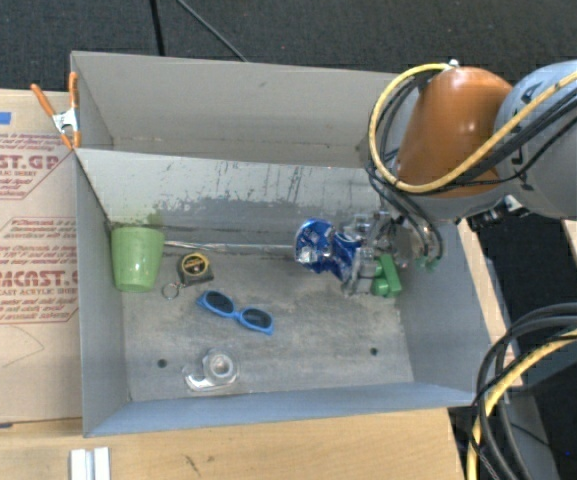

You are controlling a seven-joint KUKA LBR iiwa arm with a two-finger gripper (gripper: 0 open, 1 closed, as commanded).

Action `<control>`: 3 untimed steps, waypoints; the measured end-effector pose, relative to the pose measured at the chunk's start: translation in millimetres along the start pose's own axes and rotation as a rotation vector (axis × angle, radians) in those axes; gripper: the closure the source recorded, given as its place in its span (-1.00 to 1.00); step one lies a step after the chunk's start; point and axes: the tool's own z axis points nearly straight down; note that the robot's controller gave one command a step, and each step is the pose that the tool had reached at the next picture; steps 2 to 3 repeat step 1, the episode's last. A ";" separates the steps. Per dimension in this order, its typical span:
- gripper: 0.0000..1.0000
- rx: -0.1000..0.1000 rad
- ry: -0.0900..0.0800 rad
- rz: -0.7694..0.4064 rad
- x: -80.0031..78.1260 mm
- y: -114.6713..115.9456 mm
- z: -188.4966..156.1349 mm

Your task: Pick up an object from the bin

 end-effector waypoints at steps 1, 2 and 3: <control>1.00 0.000 -0.002 0.007 4.0 -19.7 -117.0; 1.00 0.000 -0.002 0.007 4.0 -19.7 -117.0; 1.00 0.000 -0.002 0.007 4.0 -19.7 -117.0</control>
Offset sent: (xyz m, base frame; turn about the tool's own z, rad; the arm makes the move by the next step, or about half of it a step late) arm -0.0078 -0.0196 0.1117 0.0069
